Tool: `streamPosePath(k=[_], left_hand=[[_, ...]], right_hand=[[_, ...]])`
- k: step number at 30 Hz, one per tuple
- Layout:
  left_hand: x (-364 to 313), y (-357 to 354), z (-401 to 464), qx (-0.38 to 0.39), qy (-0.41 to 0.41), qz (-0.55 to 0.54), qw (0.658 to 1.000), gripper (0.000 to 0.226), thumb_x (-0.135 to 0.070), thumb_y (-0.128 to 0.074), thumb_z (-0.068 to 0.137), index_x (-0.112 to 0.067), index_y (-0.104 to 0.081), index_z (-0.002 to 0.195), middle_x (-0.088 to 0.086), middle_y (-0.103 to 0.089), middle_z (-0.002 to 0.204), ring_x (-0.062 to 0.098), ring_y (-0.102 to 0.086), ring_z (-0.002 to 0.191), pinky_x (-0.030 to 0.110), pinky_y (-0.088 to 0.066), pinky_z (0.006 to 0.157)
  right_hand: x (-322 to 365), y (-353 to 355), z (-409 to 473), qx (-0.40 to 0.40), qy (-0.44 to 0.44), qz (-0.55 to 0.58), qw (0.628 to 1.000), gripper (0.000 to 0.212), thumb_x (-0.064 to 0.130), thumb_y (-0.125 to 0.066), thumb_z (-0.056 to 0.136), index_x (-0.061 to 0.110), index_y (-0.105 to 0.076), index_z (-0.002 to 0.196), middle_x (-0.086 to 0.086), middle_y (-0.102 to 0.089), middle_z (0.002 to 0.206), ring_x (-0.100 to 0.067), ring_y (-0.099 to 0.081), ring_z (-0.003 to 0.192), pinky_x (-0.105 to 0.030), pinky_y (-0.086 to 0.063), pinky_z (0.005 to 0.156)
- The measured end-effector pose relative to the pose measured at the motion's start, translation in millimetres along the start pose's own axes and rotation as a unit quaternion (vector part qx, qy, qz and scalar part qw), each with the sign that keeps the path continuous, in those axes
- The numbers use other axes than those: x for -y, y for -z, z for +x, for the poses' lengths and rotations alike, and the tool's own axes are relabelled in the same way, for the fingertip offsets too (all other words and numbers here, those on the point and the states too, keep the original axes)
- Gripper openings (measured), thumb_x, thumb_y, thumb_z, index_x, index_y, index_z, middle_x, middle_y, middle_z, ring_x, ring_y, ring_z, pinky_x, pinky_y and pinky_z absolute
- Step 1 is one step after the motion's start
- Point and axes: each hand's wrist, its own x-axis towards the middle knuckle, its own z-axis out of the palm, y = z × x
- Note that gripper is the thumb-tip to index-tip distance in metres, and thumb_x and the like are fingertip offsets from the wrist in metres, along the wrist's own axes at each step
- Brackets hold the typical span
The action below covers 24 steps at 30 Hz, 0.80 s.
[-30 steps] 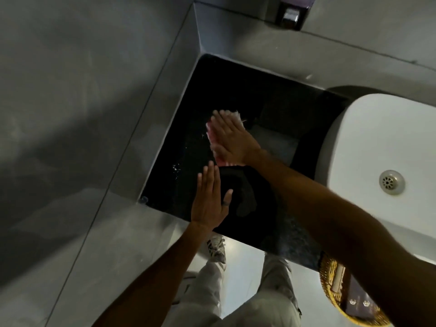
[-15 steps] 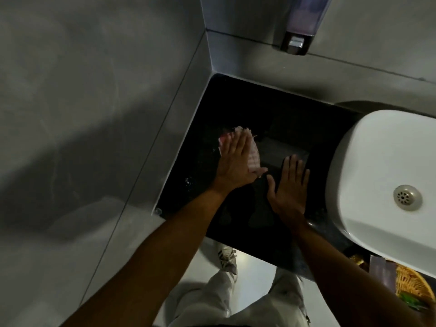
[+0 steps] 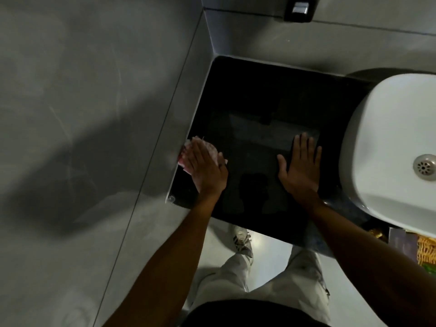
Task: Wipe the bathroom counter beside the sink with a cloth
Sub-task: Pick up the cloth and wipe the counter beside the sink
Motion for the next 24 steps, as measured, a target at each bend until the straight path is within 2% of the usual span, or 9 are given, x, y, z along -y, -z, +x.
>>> streamPosePath(k=[11, 14, 17, 19, 20, 21, 22, 23, 24], left_hand=[[34, -2, -91, 0.010, 0.091, -0.041, 0.995, 0.080, -0.054, -0.027, 0.105, -0.004, -0.004, 0.164, 0.020, -0.001, 0.173, 0.037, 0.001, 0.161, 0.054, 0.004, 0.130], [45, 1, -121, 0.032, 0.053, -0.029, 0.998, 0.081, -0.050, -0.030, 0.105, -0.004, 0.000, 0.164, 0.023, 0.004, 0.172, 0.040, 0.005, 0.160, 0.055, 0.006, 0.130], [72, 2, -150, 0.072, -0.006, 0.021, 0.997, 0.084, -0.047, -0.035, 0.105, -0.006, 0.009, 0.163, 0.021, 0.012, 0.172, 0.040, 0.011, 0.160, 0.053, 0.005, 0.131], [90, 1, -169, 0.069, -0.024, -0.015, 0.997, 0.077, -0.038, -0.037, 0.107, -0.008, 0.006, 0.164, 0.015, 0.010, 0.173, 0.033, 0.009, 0.161, 0.047, 0.004, 0.131], [98, 1, -178, 0.070, -0.017, -0.060, 0.996, 0.071, -0.034, -0.036, 0.108, -0.009, 0.000, 0.164, 0.013, 0.004, 0.174, 0.028, 0.004, 0.161, 0.045, -0.001, 0.132], [106, 3, -186, 0.082, 0.009, -0.122, 0.989, 0.065, -0.030, -0.035, 0.109, -0.009, -0.009, 0.165, 0.011, -0.009, 0.174, 0.023, -0.009, 0.160, 0.042, -0.014, 0.132], [113, 6, -190, 0.099, 0.067, -0.229, 0.966, 0.057, -0.027, -0.036, 0.110, -0.010, -0.022, 0.163, 0.012, -0.030, 0.168, 0.019, -0.032, 0.151, 0.039, -0.033, 0.123], [119, 11, -193, 0.119, 0.147, -0.351, 0.917, 0.051, -0.025, -0.037, 0.110, -0.010, -0.034, 0.159, 0.013, -0.053, 0.151, 0.018, -0.057, 0.126, 0.036, -0.050, 0.102], [123, 17, -193, 0.153, 0.221, -0.460, 0.846, 0.048, -0.025, -0.036, 0.110, -0.008, -0.041, 0.155, 0.015, -0.063, 0.130, 0.018, -0.064, 0.096, 0.034, -0.052, 0.079]], right_hand=[[2, 14, -7, 0.040, 0.016, -0.002, 0.999, 0.080, 0.055, -0.031, 0.104, 0.007, -0.015, 0.165, -0.015, -0.010, 0.174, -0.033, -0.006, 0.163, -0.054, -0.003, 0.132], [3, 21, -5, 0.077, 0.011, 0.019, 0.997, 0.078, 0.055, -0.030, 0.106, 0.009, -0.009, 0.166, -0.013, -0.002, 0.175, -0.031, 0.002, 0.163, -0.051, 0.003, 0.132], [3, 29, -6, 0.122, 0.004, 0.081, 0.989, 0.071, 0.050, -0.027, 0.109, 0.011, -0.011, 0.166, -0.010, 0.000, 0.176, -0.028, 0.006, 0.163, -0.048, 0.006, 0.132], [2, 33, -16, 0.142, 0.019, 0.131, 0.981, 0.066, 0.047, -0.027, 0.111, 0.011, -0.017, 0.165, -0.009, -0.003, 0.176, -0.026, 0.005, 0.163, -0.045, 0.006, 0.132], [3, 34, -25, 0.146, 0.029, 0.160, 0.976, 0.064, 0.046, -0.028, 0.111, 0.011, -0.022, 0.164, -0.009, -0.006, 0.176, -0.025, 0.004, 0.163, -0.043, 0.004, 0.132], [5, 36, -34, 0.147, 0.042, 0.188, 0.970, 0.062, 0.046, -0.030, 0.111, 0.011, -0.028, 0.163, -0.008, -0.010, 0.175, -0.024, 0.003, 0.163, -0.042, 0.000, 0.132], [8, 37, -44, 0.144, 0.058, 0.211, 0.965, 0.060, 0.045, -0.033, 0.111, 0.012, -0.035, 0.160, -0.008, -0.016, 0.174, -0.024, -0.001, 0.163, -0.039, -0.005, 0.131], [12, 39, -53, 0.139, 0.075, 0.231, 0.960, 0.056, 0.043, -0.037, 0.110, 0.012, -0.041, 0.156, -0.008, -0.024, 0.172, -0.025, -0.008, 0.163, -0.037, -0.010, 0.129], [17, 42, -62, 0.135, 0.090, 0.252, 0.954, 0.051, 0.042, -0.040, 0.110, 0.014, -0.047, 0.152, -0.009, -0.035, 0.167, -0.026, -0.019, 0.161, -0.034, -0.017, 0.126]])
